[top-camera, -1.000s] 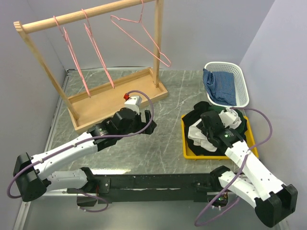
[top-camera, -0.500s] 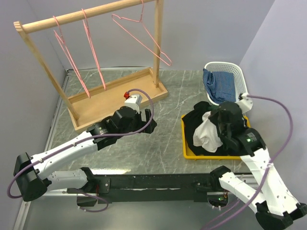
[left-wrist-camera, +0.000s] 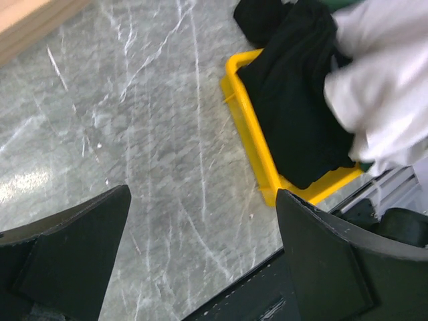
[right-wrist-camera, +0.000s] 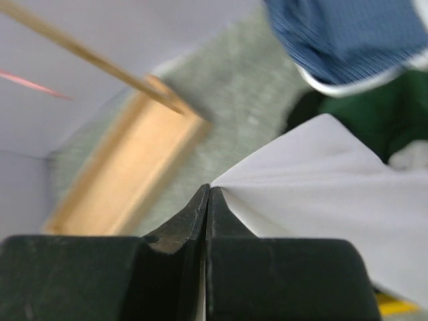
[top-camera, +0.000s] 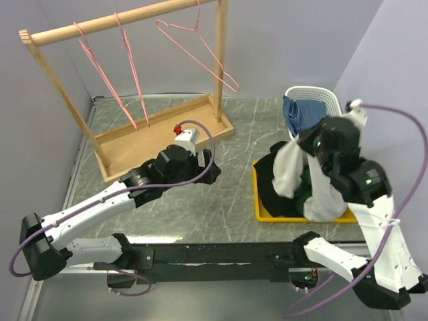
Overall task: Place the t-shirt on the hanger
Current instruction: Pick up the T-shirt and place it in the bin, then place the T-shirt at the center of the board.
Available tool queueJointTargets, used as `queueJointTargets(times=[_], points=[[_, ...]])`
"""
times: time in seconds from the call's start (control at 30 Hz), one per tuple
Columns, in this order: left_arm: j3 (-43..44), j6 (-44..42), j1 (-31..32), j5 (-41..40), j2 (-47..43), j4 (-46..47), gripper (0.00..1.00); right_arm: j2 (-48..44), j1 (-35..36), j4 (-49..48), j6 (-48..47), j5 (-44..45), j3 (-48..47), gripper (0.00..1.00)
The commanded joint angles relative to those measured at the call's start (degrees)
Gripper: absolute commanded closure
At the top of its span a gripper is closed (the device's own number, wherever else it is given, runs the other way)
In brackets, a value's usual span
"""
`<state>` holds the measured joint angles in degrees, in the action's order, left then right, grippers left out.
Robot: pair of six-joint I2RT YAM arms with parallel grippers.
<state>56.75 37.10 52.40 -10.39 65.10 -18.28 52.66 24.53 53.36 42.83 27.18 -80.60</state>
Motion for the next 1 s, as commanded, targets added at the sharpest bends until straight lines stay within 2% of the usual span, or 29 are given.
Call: queueJointTargets(times=[0.0, 0.13, 0.23, 0.3, 0.37, 0.47, 0.53, 0.6, 0.67, 0.73, 0.77, 0.87, 0.97], points=[[5.64, -1.24, -0.11, 0.38, -1.20, -0.69, 0.04, 5.23, -0.10, -2.65, -2.40, -9.21, -18.06, 1.00], [10.91, -2.21, -0.19, -2.95, -2.96, -4.39, 0.04, 9.64, 2.70, -3.88, -1.52, -17.94, -27.05, 1.00], [13.90, -2.82, -0.19, -7.08, -5.15, -7.72, 0.04, 14.12, 7.52, -2.57, -1.34, -18.31, -35.57, 1.00], [14.96, -2.74, -0.28, -9.02, -6.12, -9.22, 0.04, 17.20, 13.59, -2.47, -0.91, -17.51, -40.14, 1.00], [15.76, -2.39, -0.28, -11.66, -7.70, -11.24, 0.03, 20.00, 17.54, -3.44, -0.29, -19.00, -42.09, 1.00], [15.06, -2.30, -0.28, -12.20, -10.08, -11.95, 0.01, 23.87, 19.58, -4.67, 0.50, -20.93, -45.34, 1.00], [13.83, -2.12, -0.28, -11.93, -11.04, -12.04, 0.05, 26.42, 20.64, -4.15, 0.94, -22.25, -49.99, 1.00], [13.04, -1.60, -0.37, -11.32, -11.49, -12.56, 0.13, 30.64, 21.43, -3.10, 1.11, -23.40, -56.82, 1.00], [11.55, -0.37, -0.37, -11.14, -12.10, -13.35, 0.22, 32.58, 21.52, -2.56, 1.47, -23.49, -59.49, 1.00], [9.53, 0.51, -0.28, -11.23, -13.06, -13.53, 0.26, 32.15, 21.00, -5.44, 1.47, -23.84, -56.44, 1.00], [9.00, 1.21, -0.28, -11.32, -13.50, -13.62, 0.30, 31.28, 20.04, -6.94, 1.73, -24.54, -50.68, 1.00], [6.97, 3.23, -0.28, -12.54, -15.00, -14.85, 0.32, 32.67, 15.99, -11.69, 3.05, -31.65, -41.43, 1.00], [4.95, 4.64, -0.28, -12.99, -16.84, -15.82, 0.33, 34.16, 16.25, -20.46, 2.87, -32.97, -24.94, 1.00]])
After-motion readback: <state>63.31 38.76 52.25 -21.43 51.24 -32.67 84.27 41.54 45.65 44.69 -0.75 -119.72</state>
